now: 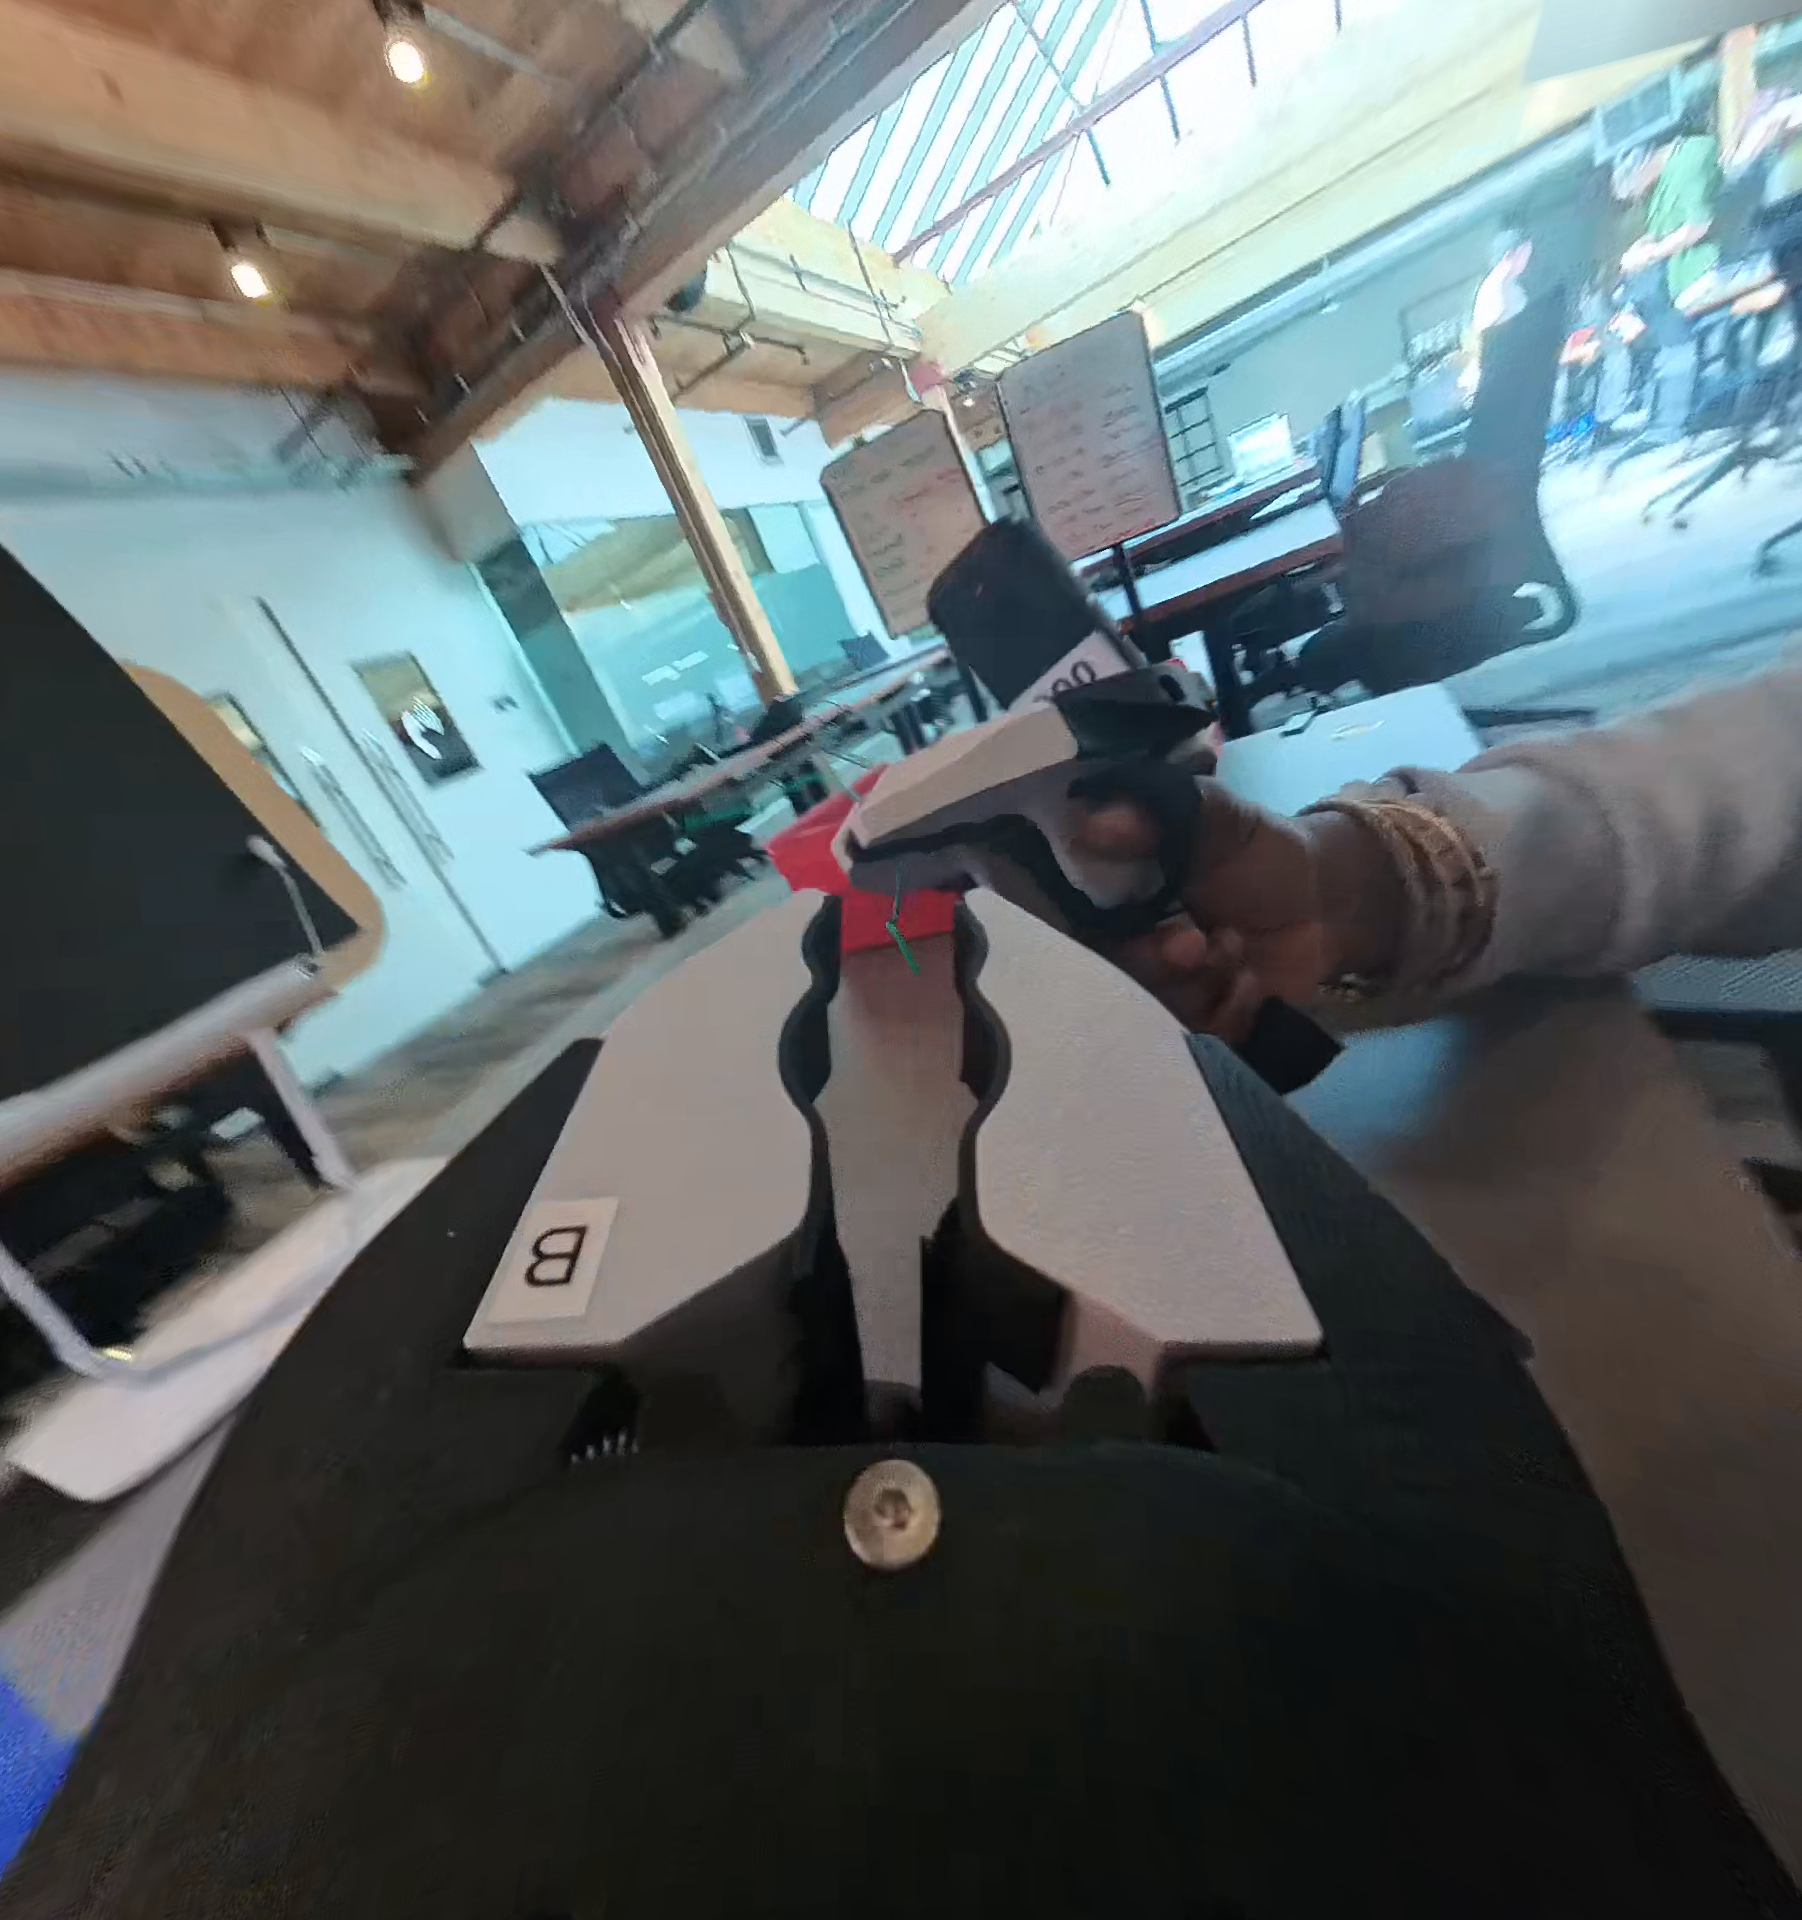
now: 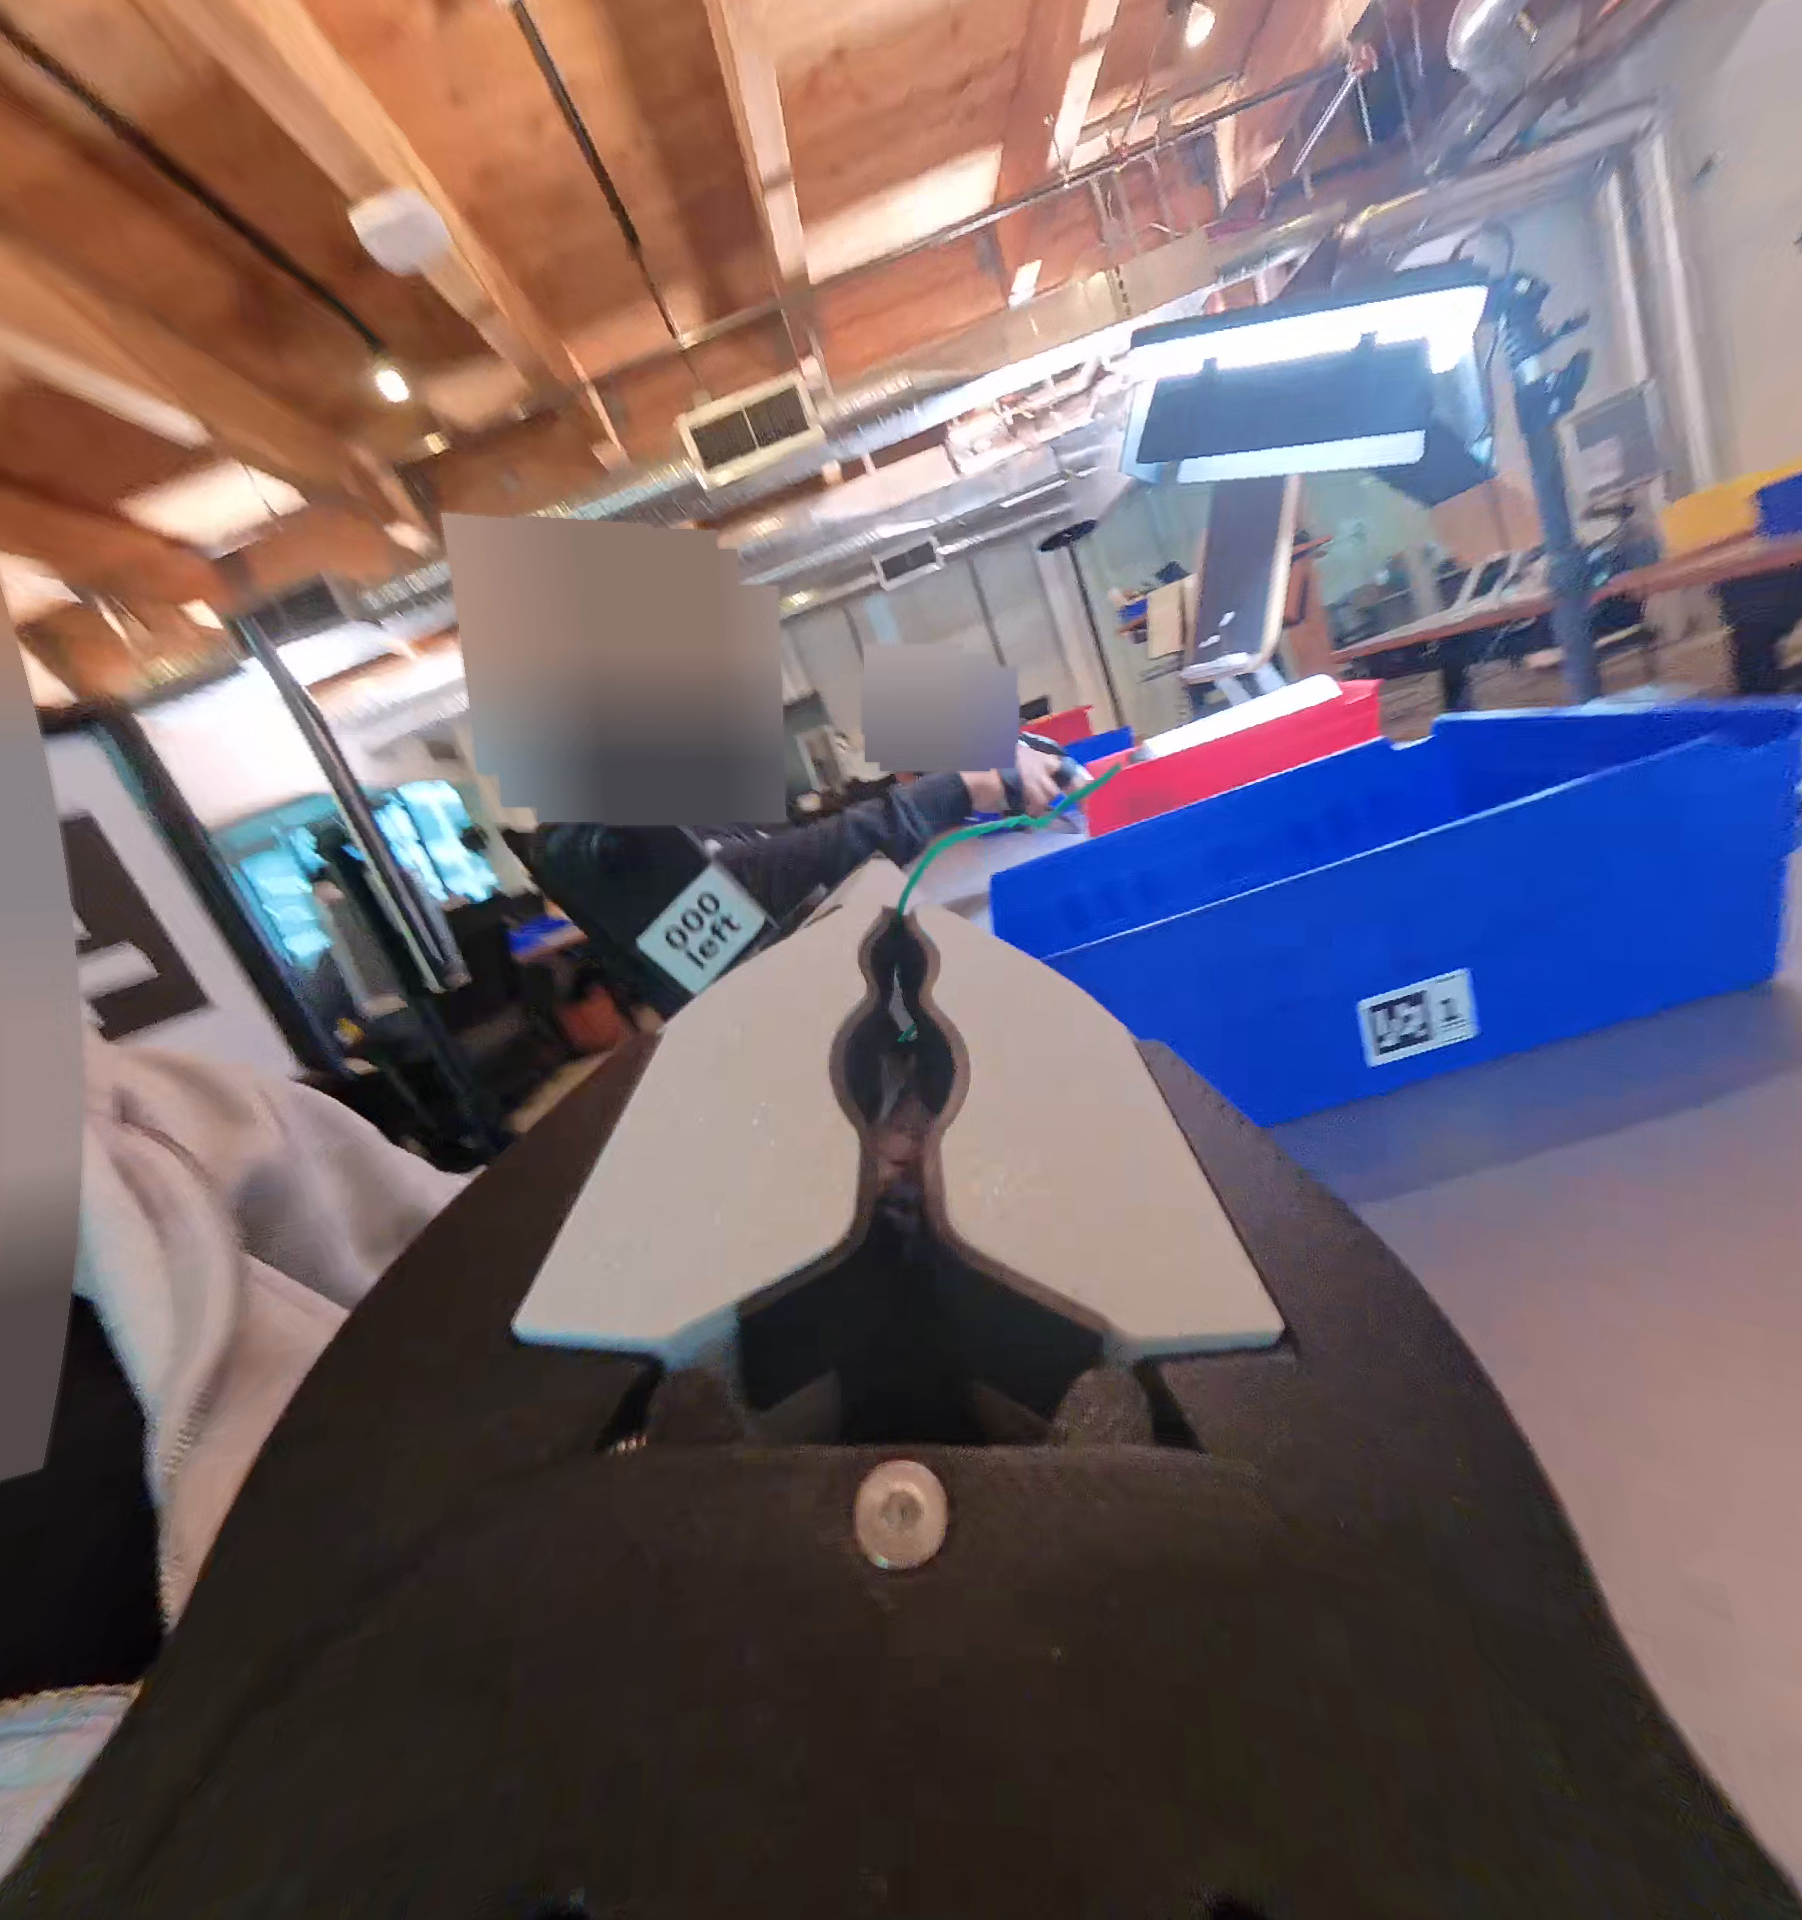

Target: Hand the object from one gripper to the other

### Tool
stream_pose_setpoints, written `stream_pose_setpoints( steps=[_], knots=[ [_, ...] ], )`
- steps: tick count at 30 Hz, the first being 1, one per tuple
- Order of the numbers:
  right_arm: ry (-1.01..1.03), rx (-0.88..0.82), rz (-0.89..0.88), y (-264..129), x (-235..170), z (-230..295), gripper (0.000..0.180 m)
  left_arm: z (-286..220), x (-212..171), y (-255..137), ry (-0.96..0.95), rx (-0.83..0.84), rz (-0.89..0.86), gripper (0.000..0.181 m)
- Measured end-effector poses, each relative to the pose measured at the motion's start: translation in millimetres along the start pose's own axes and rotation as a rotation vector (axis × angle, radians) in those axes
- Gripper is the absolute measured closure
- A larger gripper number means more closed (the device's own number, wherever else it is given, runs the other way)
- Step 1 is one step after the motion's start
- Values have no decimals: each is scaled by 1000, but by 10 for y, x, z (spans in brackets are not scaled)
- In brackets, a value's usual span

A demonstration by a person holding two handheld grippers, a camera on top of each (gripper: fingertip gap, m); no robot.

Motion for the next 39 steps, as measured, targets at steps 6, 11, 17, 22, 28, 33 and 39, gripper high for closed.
stream_pose_setpoints(
  steps=[6, 11, 17, 22, 28, 33, 39],
  knots=[
    [-190, -18, 104, 42, -24, 103, 179, 8, -79, 48, -99, -35, 69, 170],
    [-212, -7, 127, 66, -67, 129, 179, -14, -99, 60, -107, -74, 97, 179],
    [-258, -44, 109, 68, -70, 129, 165, 97, -43, -5, -229, -44, 2, 179],
    [-310, -73, 105, 79, -98, 138, 163, 88, -50, 3, -209, -36, 13, 179],
    [-340, -86, 95, 76, -91, 145, 162, 78, -74, 20, -189, -34, 46, 179],
    [-345, -85, 99, 80, -98, 150, 177, 19, -107, 60, -127, -46, 95, 179],
    [-392, -72, 121, 64, -64, 177, 179, 59, -34, 6, -228, -84, -14, 166]
  ],
)
Point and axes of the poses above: each gripper's, where its closed fingertips meet, y out along the fingers, x out of its top, z = x × y across the jaws, the point moved 8 cm from there along -y, back along the fingers, and after that the axes turned 6 degrees about -y, right-handed, at the moved point
